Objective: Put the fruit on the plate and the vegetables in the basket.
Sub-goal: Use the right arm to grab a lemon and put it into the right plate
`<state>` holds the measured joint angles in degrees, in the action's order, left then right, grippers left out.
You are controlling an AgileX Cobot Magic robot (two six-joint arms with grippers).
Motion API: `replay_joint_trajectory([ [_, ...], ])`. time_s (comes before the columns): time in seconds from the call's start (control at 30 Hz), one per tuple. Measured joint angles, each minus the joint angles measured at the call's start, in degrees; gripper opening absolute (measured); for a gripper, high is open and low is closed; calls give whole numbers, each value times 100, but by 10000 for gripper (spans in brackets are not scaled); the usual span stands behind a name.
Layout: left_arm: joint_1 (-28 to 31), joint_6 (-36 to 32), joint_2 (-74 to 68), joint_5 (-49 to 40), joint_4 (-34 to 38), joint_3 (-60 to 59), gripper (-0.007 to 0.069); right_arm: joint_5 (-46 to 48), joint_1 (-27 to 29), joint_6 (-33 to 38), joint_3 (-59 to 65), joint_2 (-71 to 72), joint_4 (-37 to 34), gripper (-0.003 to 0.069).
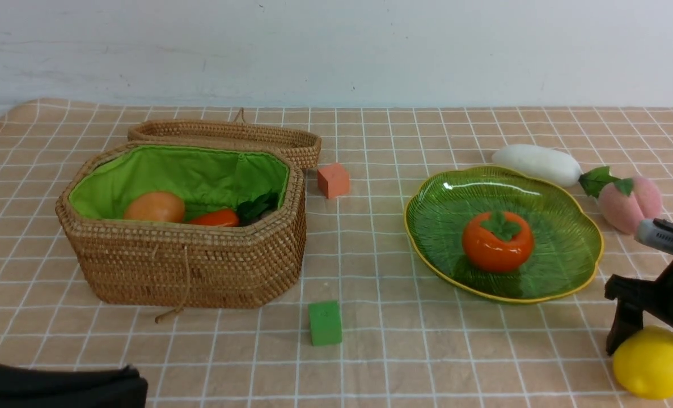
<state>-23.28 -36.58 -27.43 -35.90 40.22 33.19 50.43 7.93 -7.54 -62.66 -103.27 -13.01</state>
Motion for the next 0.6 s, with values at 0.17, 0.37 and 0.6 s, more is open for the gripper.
replay_joint_trajectory([
  [0.17, 0, -434, 0, 439, 362, -6, -13, 273, -73, 107, -637, 570, -116, 577],
  [0.37, 0, -549, 0, 1081, 969, -6, -13, -653, -674, 793, -1474, 683, -378, 577],
  [0.6, 0, -567, -5, 1567, 1264, -6, -13, -1891, -855, 1698, -1537, -227, -384, 577],
])
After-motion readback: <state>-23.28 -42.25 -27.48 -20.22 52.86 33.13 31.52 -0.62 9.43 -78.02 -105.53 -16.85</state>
